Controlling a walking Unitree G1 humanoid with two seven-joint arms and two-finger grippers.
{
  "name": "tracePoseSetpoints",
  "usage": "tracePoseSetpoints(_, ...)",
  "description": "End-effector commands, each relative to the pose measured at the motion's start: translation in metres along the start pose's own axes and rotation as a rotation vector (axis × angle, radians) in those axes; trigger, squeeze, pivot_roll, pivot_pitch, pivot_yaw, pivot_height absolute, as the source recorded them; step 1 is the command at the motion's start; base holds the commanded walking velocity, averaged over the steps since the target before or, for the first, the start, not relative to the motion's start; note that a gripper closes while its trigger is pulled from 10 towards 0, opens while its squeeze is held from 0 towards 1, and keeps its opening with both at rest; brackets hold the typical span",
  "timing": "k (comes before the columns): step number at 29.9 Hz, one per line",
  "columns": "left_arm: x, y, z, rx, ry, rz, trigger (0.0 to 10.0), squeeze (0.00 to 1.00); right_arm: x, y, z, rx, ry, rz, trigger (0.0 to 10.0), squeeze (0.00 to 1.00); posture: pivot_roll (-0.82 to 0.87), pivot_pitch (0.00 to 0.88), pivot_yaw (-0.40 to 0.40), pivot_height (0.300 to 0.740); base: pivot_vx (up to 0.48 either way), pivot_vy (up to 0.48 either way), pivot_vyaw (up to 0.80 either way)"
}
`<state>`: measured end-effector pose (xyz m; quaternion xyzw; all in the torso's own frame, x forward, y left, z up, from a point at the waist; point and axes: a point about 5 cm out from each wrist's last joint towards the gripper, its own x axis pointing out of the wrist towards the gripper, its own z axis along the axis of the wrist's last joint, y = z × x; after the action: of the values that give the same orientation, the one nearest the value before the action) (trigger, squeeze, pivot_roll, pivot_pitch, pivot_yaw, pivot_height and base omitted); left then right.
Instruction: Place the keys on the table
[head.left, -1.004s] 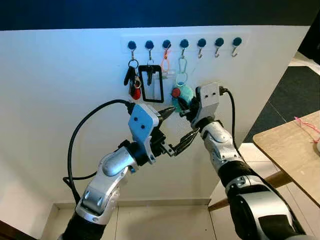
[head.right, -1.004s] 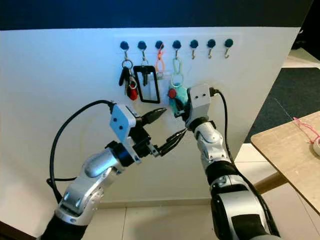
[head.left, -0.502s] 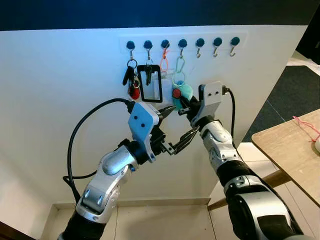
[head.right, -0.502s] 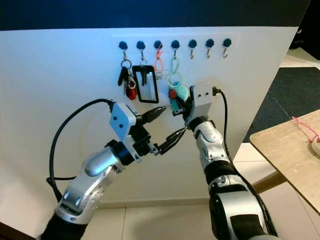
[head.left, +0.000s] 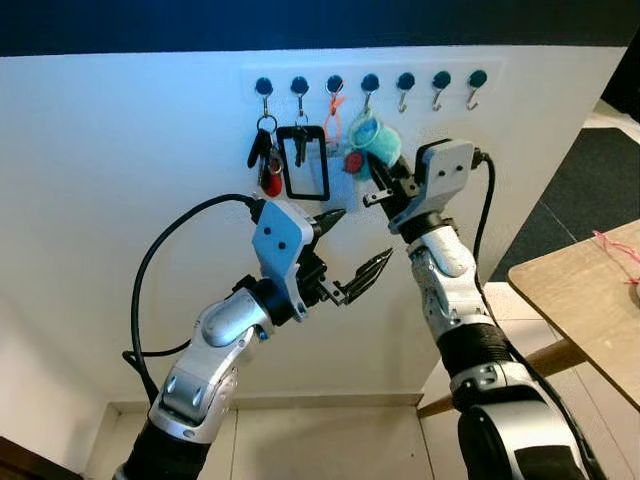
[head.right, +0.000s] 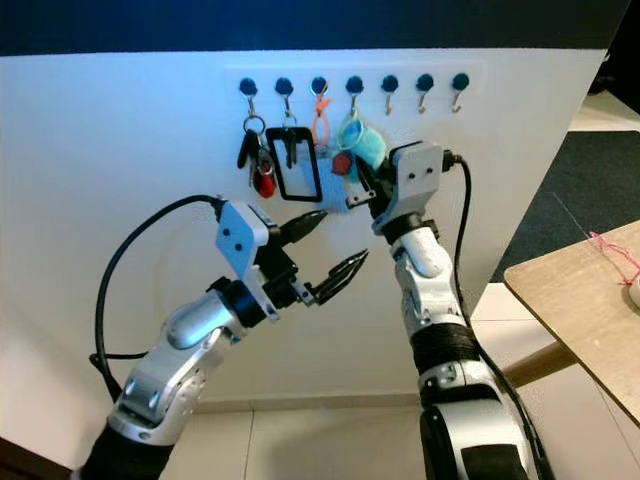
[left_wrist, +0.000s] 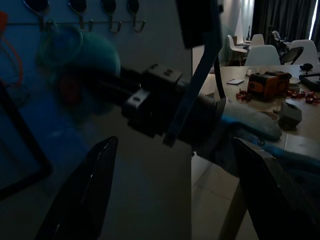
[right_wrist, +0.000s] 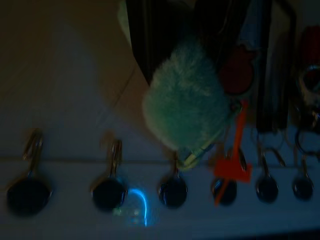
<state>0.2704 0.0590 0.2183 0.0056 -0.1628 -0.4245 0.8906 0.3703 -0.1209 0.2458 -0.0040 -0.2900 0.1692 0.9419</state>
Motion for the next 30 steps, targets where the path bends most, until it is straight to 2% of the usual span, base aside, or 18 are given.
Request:
tracePoseSetpoints(1,0.001,-0.002,-0.002,-0.013,0.01,-0.017,10.0,0.0,0.003,0.001,0.007,0.007,-0.027,-0.008,1.6,0.0,0.01,0.081,0.023,0.74,0.0,0.0,0.0)
tracePoseSetpoints(4,0.002,-0.004,-0.002,-0.016,0.012,-0.03,10.0,0.0,0.006,0.003,0.016,0.015,-0.061,-0.012,0.7,0.0,0.02,0.083,0.025,0.74,0.0,0.0,0.0)
tracePoseSetpoints(6,0.002,-0.004,-0.002,-0.016,0.012,-0.03,10.0,0.0,0.006,0.003,0.016,0.015,-0.061,-0.012,0.7,0.0,0.02,0.083,0.025,0.74,0.0,0.0,0.0)
tracePoseSetpoints(7,0.002,-0.004,-0.001,-0.017,0.013,-0.031,10.0,0.0,0.006,0.004,0.018,0.015,-0.065,-0.011,0.2,0.0,0.02,0.083,0.025,0.74,0.0,0.0,0.0)
tracePoseSetpoints(9,0.002,-0.004,-0.001,-0.019,0.013,-0.035,10.0,0.0,0.007,0.005,0.02,0.019,-0.072,-0.007,0.0,0.0,0.02,0.083,0.024,0.74,0.0,0.0,0.0)
tracePoseSetpoints(16,0.001,-0.006,-0.001,-0.02,0.017,-0.044,10.0,0.0,0.011,0.007,0.024,0.029,-0.069,0.002,0.0,0.0,0.02,0.084,0.022,0.74,0.0,0.0,0.0)
tracePoseSetpoints(20,0.001,-0.006,0.0,-0.023,0.013,-0.042,10.0,0.0,0.012,0.009,0.032,0.051,-0.121,0.005,0.0,0.0,0.02,0.086,0.019,0.74,0.0,0.0,0.0)
tracePoseSetpoints(22,0.0,-0.005,-0.001,-0.026,0.015,-0.038,10.0,0.0,0.009,0.009,0.035,0.082,-0.161,0.0,0.0,0.0,0.02,0.087,0.017,0.74,0.0,0.0,0.0)
tracePoseSetpoints(23,-0.002,-0.004,-0.002,-0.051,0.008,-0.027,10.0,0.0,0.004,0.01,0.036,0.144,-0.189,-0.009,0.0,0.0,0.02,0.088,0.016,0.74,0.0,0.0,0.0)
tracePoseSetpoints(24,-0.002,-0.004,-0.002,-0.051,0.008,-0.027,10.0,0.0,0.004,0.01,0.036,0.144,-0.189,-0.009,0.0,0.0,0.02,0.088,0.016,0.74,0.0,0.0,0.0)
tracePoseSetpoints(26,-0.009,-0.001,0.002,-0.113,-0.025,-0.036,10.0,0.0,-0.01,0.006,0.034,0.282,-0.212,-0.029,0.0,0.0,0.02,0.089,0.016,0.74,0.0,0.0,0.0)
tracePoseSetpoints(28,-0.01,-0.001,0.003,-0.118,-0.029,-0.043,10.0,0.0,-0.012,0.005,0.034,0.288,-0.209,-0.031,0.0,0.0,0.02,0.089,0.016,0.74,0.0,0.0,0.0)
tracePoseSetpoints(30,-0.016,-0.001,0.005,-0.124,-0.033,-0.07,10.0,0.0,-0.024,-0.002,0.032,0.285,-0.21,-0.057,0.0,0.0,0.02,0.09,0.017,0.74,0.0,0.0,0.0)
